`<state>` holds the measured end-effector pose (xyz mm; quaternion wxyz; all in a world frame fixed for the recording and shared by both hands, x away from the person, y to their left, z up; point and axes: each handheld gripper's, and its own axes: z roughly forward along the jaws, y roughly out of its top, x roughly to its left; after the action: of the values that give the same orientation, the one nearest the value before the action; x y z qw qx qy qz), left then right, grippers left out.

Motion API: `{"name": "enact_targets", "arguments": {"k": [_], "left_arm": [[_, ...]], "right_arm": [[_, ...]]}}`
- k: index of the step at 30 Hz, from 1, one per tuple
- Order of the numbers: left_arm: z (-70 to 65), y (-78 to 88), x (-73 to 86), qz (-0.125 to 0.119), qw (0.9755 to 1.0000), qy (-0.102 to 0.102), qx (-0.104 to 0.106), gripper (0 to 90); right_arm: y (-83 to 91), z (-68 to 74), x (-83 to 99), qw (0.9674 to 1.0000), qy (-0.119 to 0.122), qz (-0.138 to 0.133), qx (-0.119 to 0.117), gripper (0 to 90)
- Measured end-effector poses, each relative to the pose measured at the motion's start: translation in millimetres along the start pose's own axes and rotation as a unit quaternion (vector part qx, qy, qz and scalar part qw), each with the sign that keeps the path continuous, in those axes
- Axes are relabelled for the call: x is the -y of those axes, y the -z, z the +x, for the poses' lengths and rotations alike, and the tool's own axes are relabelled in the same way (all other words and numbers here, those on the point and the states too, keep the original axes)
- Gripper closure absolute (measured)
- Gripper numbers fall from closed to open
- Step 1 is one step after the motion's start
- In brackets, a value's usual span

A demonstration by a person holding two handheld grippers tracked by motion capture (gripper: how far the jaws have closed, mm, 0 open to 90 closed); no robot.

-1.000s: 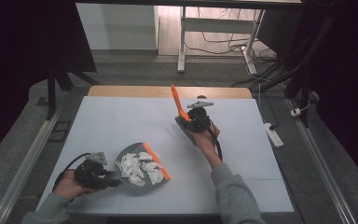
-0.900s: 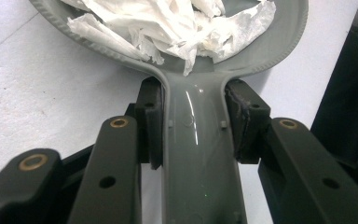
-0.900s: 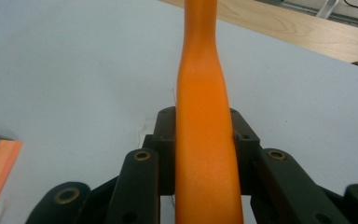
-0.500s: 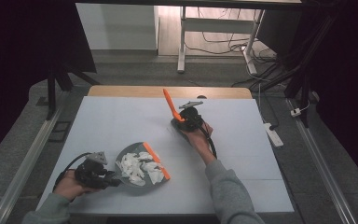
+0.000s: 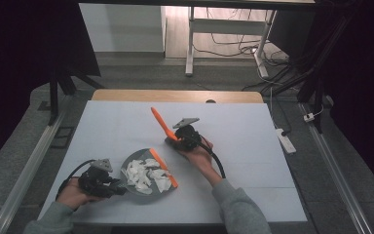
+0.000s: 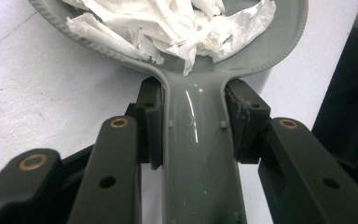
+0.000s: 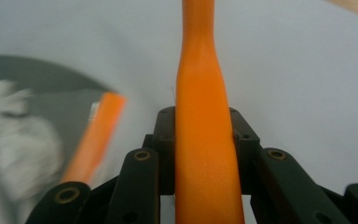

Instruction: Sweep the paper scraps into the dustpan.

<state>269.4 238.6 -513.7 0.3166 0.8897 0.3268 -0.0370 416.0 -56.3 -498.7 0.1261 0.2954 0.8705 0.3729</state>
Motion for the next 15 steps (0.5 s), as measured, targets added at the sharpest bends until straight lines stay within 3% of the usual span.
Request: {"name": "enact_targets", "arguments": {"k": [1,3,5,8,10,15], "left_arm": [[-0.1,0.0,0.0,0.000,1.0000,0.000,0.000,60.8],[-0.2,-0.2,0.0,0.000,1.0000,0.001,0.000,60.8],[-0.3,-0.4,-0.2,0.001,1.0000,0.001,0.000,60.8],[-0.8,-0.6,-0.4,0.002,1.0000,0.001,0.000,60.8],[-0.9,-0.6,-0.5,0.001,1.0000,0.000,0.000,60.8],[-0.5,-1.0,-0.6,0.002,1.0000,0.001,0.001,60.8]], "right_arm": [[3.4,6.8,2.9,0.9997,-0.006,0.000,-0.025,70.3],[11.2,17.2,5.8,0.9989,0.007,-0.005,-0.045,70.3],[22.9,19.2,4.2,0.9986,0.008,-0.025,-0.045,70.3],[40.3,5.5,-3.2,0.9979,-0.010,-0.061,-0.017,70.3],[46.7,-8.1,-7.0,0.9972,-0.029,-0.069,0.005,70.3],[37.2,-29.3,-6.4,0.9973,-0.047,-0.048,0.031,70.3]]}}
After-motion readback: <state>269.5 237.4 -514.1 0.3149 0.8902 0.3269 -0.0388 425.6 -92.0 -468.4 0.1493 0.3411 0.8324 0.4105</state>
